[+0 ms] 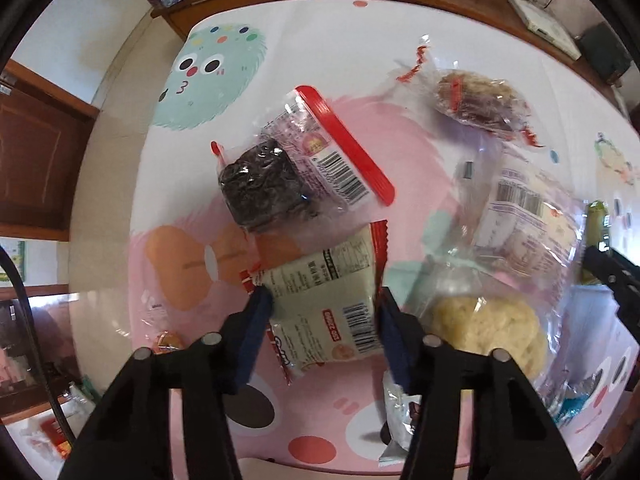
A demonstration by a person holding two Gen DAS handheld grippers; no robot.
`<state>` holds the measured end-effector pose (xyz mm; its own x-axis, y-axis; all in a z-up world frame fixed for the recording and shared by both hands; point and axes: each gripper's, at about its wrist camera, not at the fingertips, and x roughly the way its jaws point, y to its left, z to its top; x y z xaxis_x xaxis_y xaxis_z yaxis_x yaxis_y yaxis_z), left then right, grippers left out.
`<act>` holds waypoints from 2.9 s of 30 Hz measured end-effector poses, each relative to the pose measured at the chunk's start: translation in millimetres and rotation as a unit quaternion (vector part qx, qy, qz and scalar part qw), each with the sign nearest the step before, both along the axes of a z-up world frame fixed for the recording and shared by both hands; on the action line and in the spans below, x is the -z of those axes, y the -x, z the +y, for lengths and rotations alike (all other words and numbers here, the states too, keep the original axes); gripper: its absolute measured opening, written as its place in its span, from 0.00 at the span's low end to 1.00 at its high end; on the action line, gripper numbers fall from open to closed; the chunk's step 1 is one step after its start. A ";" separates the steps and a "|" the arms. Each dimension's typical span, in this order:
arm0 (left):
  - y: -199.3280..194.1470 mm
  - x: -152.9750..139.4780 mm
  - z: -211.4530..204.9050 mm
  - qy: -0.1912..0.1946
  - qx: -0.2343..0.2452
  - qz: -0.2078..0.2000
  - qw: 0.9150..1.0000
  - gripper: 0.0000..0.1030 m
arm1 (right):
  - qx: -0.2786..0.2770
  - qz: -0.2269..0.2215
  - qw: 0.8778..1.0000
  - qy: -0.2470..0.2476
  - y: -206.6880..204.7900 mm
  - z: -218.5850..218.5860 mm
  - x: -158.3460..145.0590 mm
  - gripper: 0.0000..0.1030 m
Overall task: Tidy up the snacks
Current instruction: 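Grasp the white-green snack bag with the left tool while the right grasps the green cake, then carry both snacks over the white tray and open both tools to release them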
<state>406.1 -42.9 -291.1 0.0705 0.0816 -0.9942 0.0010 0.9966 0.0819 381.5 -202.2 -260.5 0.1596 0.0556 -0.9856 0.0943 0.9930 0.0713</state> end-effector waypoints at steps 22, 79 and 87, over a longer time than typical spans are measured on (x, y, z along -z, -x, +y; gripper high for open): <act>130.4 -204.7 82.7 0.088 0.091 -0.168 0.978 0.48 | -0.001 -0.118 0.991 -0.062 97.6 23.9 -141.0 0.35; 318.1 -210.7 79.1 0.038 0.240 -0.150 0.958 0.48 | -0.027 -0.136 0.990 -0.009 353.5 176.1 -176.0 0.36; 319.0 -208.3 79.8 0.042 0.231 -0.147 0.961 0.77 | -0.022 -0.127 0.992 0.007 355.4 172.2 -173.7 0.38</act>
<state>87.1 36.9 -82.8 0.3582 -0.1050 -0.9277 0.4339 0.8986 0.0659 26.1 -30.0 -86.8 0.4002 0.0553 -0.9148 0.0323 0.9967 0.0743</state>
